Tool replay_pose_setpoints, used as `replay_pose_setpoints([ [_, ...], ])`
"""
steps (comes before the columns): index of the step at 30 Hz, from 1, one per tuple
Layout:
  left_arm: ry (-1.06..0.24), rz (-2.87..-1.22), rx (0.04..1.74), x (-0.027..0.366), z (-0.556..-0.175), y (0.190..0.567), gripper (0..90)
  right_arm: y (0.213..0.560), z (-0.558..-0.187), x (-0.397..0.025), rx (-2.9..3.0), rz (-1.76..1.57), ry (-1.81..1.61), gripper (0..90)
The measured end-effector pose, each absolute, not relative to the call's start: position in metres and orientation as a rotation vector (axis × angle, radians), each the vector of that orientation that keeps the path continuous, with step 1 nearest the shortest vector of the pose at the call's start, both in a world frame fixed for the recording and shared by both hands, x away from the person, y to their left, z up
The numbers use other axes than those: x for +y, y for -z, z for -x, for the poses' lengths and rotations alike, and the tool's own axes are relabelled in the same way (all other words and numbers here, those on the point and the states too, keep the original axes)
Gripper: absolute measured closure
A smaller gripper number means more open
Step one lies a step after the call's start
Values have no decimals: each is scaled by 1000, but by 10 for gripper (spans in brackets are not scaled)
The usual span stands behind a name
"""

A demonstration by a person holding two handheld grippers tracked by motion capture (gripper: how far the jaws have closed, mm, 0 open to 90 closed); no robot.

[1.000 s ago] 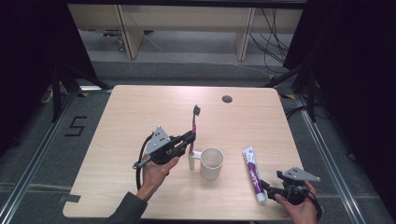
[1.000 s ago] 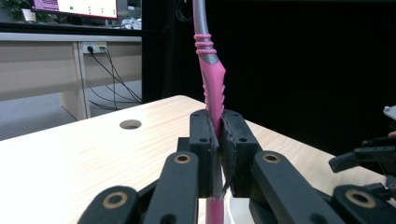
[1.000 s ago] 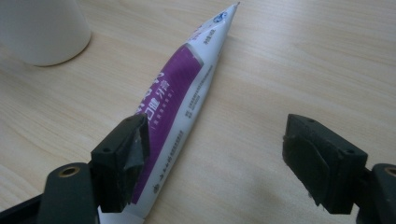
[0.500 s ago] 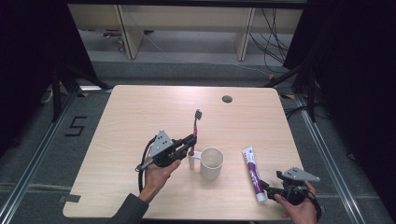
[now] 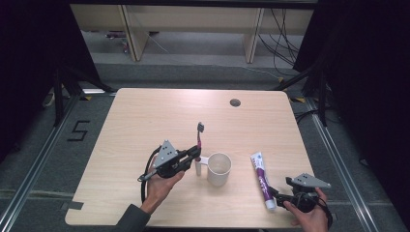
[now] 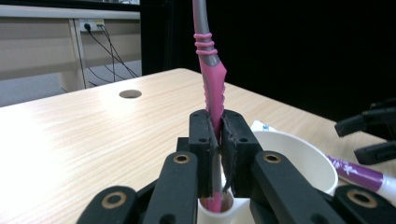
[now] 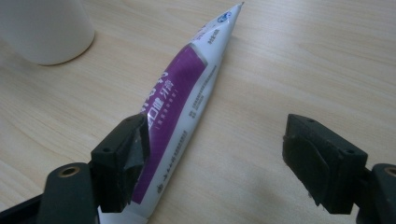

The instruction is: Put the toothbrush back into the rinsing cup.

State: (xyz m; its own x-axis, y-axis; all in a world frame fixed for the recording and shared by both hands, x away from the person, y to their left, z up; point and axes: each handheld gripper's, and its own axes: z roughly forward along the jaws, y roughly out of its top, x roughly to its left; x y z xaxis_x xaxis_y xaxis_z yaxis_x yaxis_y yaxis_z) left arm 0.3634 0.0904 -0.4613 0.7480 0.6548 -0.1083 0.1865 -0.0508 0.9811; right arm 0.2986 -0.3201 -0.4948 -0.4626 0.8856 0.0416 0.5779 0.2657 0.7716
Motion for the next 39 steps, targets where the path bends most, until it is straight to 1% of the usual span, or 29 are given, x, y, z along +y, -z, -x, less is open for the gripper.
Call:
replay_pose_setpoints([
  [14, -421, -1664, 700, 97, -359, 471, 821, 495, -299, -320, 2145, -1336, -1042, 242],
  [17, -422, -1676, 702, 96, -359, 473, 799, 495, -299, -320, 2145, -1332, -1042, 242],
  [24, -419, -1686, 704, 95, -359, 475, 801, 495, -299, -320, 2144, -1331, -1042, 242],
  [27, -421, -1687, 699, 95, -359, 474, 779, 495, -299, -320, 2145, -1332, -1043, 242],
  [29, -425, -1685, 692, 95, -359, 474, 747, 495, -299, -320, 2144, -1327, -1044, 242],
  [30, -424, -1676, 688, 95, -360, 474, 685, 495, -299, -320, 2145, -1328, -1043, 242],
  [32, -431, -1675, 693, 96, -359, 471, 630, 495, -299, -320, 2145, -1329, -1044, 242],
  [35, -427, -1674, 708, 98, -358, 467, 498, 495, -299, -320, 2143, -1328, -1046, 242],
  [39, -425, -1665, 717, 103, -357, 460, 435, 495, -299, -320, 2143, -1328, -1046, 242],
])
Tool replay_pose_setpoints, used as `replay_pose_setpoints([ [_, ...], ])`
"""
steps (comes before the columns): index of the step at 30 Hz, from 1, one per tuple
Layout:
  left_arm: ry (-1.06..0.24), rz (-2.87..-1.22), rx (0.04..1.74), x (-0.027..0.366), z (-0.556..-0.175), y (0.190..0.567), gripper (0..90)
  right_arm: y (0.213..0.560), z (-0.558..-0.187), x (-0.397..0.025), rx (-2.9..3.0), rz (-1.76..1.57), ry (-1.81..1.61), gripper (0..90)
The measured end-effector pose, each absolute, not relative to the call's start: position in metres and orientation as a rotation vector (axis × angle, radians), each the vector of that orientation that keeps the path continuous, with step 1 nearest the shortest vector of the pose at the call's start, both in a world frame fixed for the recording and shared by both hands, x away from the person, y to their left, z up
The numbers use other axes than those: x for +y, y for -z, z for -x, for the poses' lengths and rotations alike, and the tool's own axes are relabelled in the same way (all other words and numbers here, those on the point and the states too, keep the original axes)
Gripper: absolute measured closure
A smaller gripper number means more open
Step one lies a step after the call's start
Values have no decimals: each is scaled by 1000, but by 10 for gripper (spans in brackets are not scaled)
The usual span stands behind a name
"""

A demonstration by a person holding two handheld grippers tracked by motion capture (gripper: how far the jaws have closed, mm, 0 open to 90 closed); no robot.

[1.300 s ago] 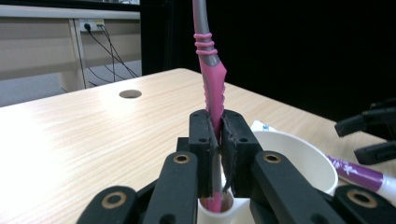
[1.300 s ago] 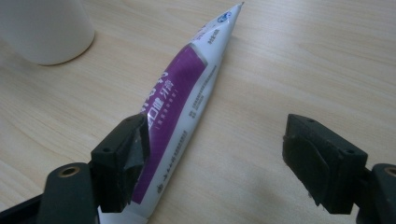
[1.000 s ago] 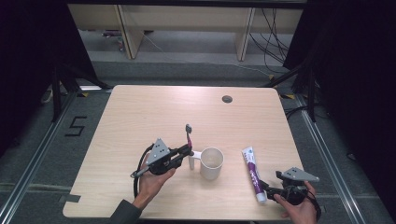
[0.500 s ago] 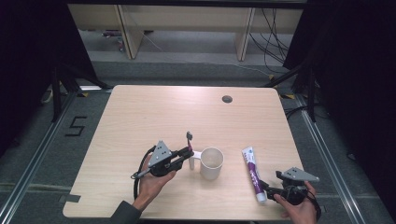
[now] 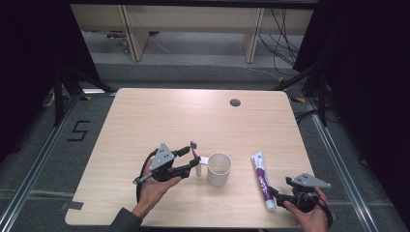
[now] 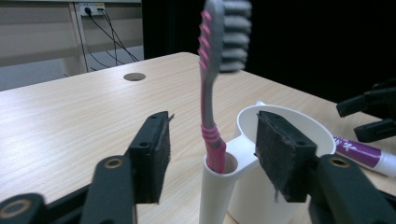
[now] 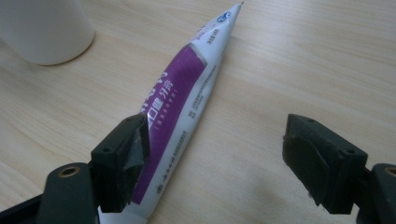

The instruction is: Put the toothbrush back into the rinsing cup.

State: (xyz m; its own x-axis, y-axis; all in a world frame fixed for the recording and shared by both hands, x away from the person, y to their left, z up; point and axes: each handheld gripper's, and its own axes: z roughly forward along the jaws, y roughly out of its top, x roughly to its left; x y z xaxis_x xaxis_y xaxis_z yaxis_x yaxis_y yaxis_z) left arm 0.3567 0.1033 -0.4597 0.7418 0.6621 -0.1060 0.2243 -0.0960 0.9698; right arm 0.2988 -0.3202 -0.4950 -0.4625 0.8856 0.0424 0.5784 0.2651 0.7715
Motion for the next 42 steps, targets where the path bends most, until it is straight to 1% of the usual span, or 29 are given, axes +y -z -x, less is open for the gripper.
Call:
replay_pose_setpoints([
  [2, -427, -1664, 719, 105, -355, 458, 413, 495, -299, -320, 2144, -1328, -1042, 242],
  [16, -425, -1686, 739, 119, -348, 458, 360, 495, -299, -319, 2141, -1340, -1040, 242],
  [28, -420, -1685, 790, 140, -344, 461, 340, 495, -299, -320, 2138, -1334, -1043, 242],
  [42, -401, -1704, 806, 146, -341, 469, 296, 494, -300, -319, 2134, -1339, -1038, 242],
])
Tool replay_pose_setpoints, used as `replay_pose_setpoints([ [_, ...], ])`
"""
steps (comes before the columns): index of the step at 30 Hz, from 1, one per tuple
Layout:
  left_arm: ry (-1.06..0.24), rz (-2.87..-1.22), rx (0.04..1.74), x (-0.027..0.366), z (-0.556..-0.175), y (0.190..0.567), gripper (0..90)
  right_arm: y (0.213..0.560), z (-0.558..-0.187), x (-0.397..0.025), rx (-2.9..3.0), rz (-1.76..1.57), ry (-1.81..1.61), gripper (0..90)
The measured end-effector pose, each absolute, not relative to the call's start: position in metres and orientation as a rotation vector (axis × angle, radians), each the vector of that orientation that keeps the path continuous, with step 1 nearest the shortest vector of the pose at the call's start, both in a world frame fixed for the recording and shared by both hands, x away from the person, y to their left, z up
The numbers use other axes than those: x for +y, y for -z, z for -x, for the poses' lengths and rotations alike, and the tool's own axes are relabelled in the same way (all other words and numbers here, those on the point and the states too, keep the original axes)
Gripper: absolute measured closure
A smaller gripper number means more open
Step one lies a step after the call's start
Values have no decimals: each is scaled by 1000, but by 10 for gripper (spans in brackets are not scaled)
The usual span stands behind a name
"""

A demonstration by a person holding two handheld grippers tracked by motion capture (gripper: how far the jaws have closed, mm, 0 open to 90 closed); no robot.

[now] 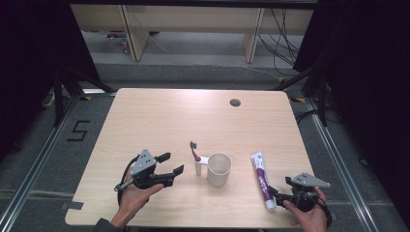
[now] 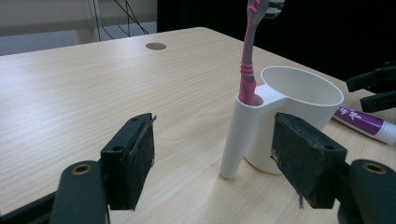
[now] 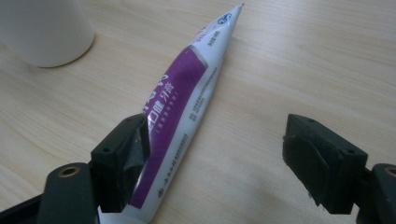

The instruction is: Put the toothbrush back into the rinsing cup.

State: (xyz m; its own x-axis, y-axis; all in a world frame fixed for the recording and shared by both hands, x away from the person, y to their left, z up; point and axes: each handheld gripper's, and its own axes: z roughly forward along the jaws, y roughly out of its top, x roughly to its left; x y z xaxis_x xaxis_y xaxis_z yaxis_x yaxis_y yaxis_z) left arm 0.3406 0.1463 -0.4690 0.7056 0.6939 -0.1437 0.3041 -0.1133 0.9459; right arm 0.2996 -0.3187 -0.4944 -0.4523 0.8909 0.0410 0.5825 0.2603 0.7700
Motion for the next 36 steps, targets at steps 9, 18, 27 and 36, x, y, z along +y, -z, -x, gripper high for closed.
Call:
replay_pose_setpoints([
  [9, -406, -1737, 834, 157, -335, 474, 284, 494, -300, -319, 2139, -1335, -1045, 242],
  [18, -384, -1773, 835, 161, -329, 481, 267, 494, -300, -319, 2142, -1336, -1041, 242],
  [27, -378, -1796, 860, 167, -316, 485, 263, 494, -299, -319, 2137, -1337, -1051, 242],
  [36, -372, -1810, 876, 173, -309, 488, 260, 495, -299, -321, 2138, -1333, -1052, 242],
])
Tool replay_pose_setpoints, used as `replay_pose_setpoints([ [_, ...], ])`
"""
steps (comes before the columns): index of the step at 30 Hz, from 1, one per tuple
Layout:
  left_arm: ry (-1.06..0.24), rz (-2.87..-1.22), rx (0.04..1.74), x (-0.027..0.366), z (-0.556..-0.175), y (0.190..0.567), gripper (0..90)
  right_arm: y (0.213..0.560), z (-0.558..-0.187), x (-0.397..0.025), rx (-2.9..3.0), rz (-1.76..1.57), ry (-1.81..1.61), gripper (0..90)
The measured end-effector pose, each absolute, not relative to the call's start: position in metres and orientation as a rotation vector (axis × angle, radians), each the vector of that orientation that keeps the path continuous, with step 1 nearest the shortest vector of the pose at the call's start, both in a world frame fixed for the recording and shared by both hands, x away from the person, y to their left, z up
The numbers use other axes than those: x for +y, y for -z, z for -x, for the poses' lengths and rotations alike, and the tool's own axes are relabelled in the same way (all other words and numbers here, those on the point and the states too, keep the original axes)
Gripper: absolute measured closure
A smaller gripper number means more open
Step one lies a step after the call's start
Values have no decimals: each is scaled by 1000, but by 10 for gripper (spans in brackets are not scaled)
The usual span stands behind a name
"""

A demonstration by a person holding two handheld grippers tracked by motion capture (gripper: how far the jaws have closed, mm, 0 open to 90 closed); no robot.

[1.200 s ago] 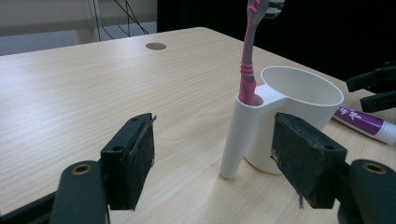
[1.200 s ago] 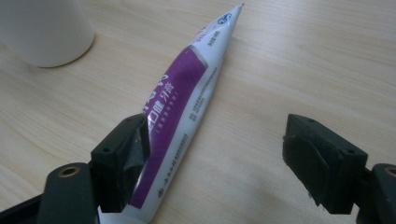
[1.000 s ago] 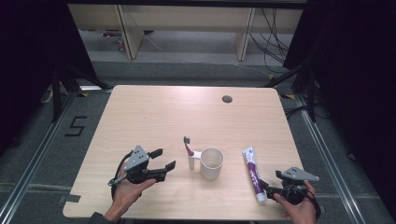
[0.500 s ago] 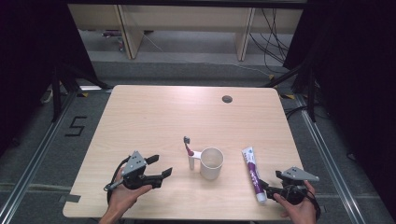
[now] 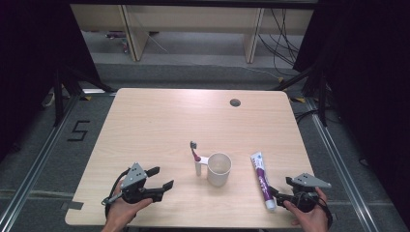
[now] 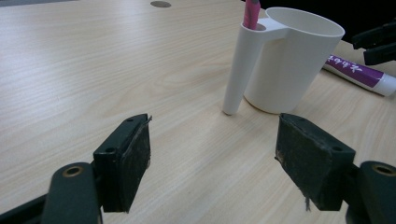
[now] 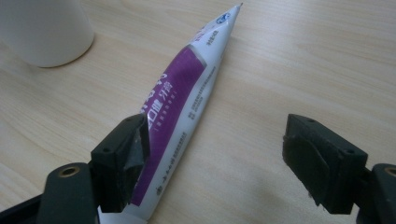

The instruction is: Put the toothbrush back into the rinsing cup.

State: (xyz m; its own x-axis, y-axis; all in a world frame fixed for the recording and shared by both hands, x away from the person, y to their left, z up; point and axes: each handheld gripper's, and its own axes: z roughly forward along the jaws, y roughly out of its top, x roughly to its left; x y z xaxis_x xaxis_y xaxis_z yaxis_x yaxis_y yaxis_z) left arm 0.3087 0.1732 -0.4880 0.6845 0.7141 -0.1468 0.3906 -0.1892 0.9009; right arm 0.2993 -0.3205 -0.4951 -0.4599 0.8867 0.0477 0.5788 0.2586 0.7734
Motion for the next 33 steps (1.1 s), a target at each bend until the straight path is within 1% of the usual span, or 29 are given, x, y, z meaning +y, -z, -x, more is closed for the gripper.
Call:
replay_pose_setpoints([
  [12, -382, -1836, 885, 179, -296, 495, 233, 496, -301, -319, 2153, -1354, -1061, 239],
  [23, -381, -1895, 895, 183, -284, 500, 203, 496, -303, -317, 2149, -1353, -1050, 196],
  [33, -382, -1924, 897, 185, -273, 500, 178, 496, -304, -318, 2149, -1343, -1049, 195],
])
